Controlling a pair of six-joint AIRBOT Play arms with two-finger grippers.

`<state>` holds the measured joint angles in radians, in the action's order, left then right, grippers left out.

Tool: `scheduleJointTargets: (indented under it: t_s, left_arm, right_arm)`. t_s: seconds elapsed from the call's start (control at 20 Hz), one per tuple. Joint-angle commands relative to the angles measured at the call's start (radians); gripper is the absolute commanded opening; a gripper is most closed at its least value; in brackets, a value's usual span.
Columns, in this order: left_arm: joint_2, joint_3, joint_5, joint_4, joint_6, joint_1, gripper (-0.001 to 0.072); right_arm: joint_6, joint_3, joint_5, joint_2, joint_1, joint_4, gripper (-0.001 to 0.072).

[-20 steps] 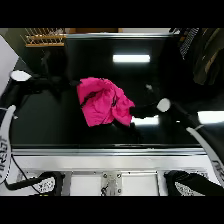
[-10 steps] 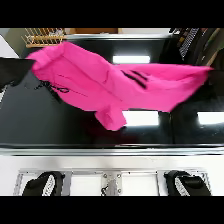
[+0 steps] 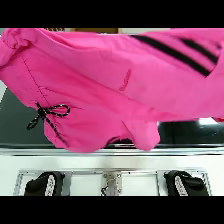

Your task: Fold the clothes and pants, and hang the long-sleeved shirts on hangers.

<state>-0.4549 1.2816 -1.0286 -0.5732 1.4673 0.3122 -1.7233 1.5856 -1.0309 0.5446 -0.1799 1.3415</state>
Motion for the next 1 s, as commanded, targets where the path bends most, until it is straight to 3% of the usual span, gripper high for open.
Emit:
scheduleJointTargets:
  t_s: [0.0, 0.1, 0.25, 0.4, 0.45, 0.55, 0.6, 0.65, 0.7, 0.75, 0.85, 0.95]
  left_arm:
    - [-0.097, -0.006, -0.043, -0.004, 0.009, 0.001, 0.0015]
    - [-0.202, -0.042, -0.052, -0.005, 0.006, -0.005, 0.0015]
    - [-0.397, -0.121, 0.05, -0.013, -0.052, -0.082, 0.0015]
    - [-0.653, -0.113, 0.252, -0.011, -0.145, -0.183, 0.0015]
    - [-0.756, -0.064, 0.293, -0.011, -0.19, -0.21, 0.0015]
    - [-0.96, 0.083, 0.304, -0.011, -0.201, -0.243, 0.0016]
    - [-1.051, 0.166, 0.286, -0.012, -0.201, -0.248, 0.0057]
    - [-1.136, 0.256, 0.249, -0.01, -0.192, -0.248, 0.0485]
    - [-1.2, 0.332, 0.211, -0.01, -0.165, -0.24, 0.072]
    - [-1.247, 0.402, 0.163, -0.012, -0.119, -0.222, 0.0681]
    - [-1.281, 0.48, 0.07, -0.019, -0.087, -0.162, 0.0681]
    - [-1.266, 0.49, -0.032, -0.143, -0.036, -0.102, 0.0681]
  right_arm:
    - [-0.005, 0.014, 0.083, 0.114, -0.005, -0.102, 0.0001]
    - [0.051, 0.014, 0.081, 0.266, -0.001, -0.212, 0.0001]
    - [0.106, 0.014, 0.146, 0.55, 0.071, -0.228, 0.0001]
    - [0.149, 0.017, 0.401, 0.823, 0.148, -0.229, 0.0001]
    - [0.149, 0.025, 0.469, 0.89, 0.159, -0.229, 0.0001]
    - [0.15, 0.061, 0.512, 0.987, 0.165, -0.238, 0.0032]
    - [0.149, 0.079, 0.509, 1.015, 0.161, -0.249, 0.0284]
    - [0.15, 0.082, 0.507, 1.02, 0.156, -0.248, 0.0592]
    - [0.15, 0.083, 0.5, 1.01, 0.146, -0.247, 0.0717]
    - [0.152, 0.082, 0.478, 0.985, 0.13, -0.246, 0.0716]
    - [0.165, 0.082, 0.388, 0.914, 0.08, -0.244, 0.0715]
    - [0.237, 0.06, 0.242, 0.824, 0.032, -0.208, 0.0715]
